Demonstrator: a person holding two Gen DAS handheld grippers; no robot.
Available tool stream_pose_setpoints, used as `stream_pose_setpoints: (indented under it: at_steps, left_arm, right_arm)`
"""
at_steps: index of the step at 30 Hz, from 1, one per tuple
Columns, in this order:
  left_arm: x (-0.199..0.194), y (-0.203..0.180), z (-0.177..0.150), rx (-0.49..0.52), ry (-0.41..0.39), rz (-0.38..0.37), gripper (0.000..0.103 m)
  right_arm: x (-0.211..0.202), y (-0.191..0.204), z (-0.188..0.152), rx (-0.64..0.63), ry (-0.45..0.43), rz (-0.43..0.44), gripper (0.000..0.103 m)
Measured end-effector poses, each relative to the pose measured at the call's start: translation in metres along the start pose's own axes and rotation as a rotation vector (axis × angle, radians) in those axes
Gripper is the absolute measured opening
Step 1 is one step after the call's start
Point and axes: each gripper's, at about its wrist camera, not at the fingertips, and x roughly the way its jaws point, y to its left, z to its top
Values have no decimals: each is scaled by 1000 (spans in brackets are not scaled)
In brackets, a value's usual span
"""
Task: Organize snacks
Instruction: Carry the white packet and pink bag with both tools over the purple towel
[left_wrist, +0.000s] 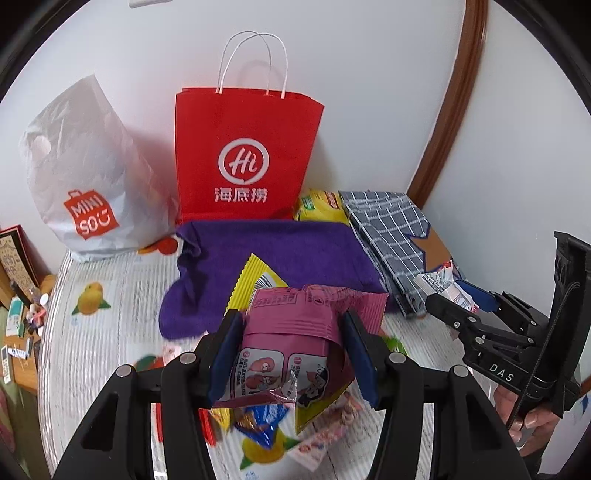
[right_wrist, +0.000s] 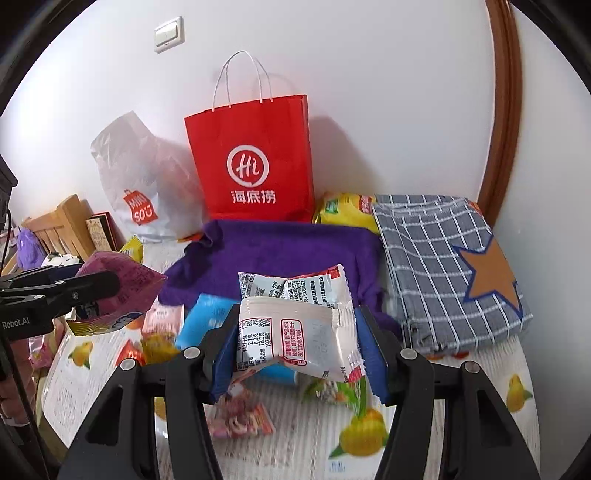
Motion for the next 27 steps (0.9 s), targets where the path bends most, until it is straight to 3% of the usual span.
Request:
stream_pose_setpoints:
  at_steps: [11,27]
  left_arm:
    - [35,23,42,-24,-5,26,54]
    - [126,45,86,-43,48,19,54]
  right_arm:
    - [50,-3,45,-6,-2,-14,58]
    - [131,-38,85,56,12,-43,58]
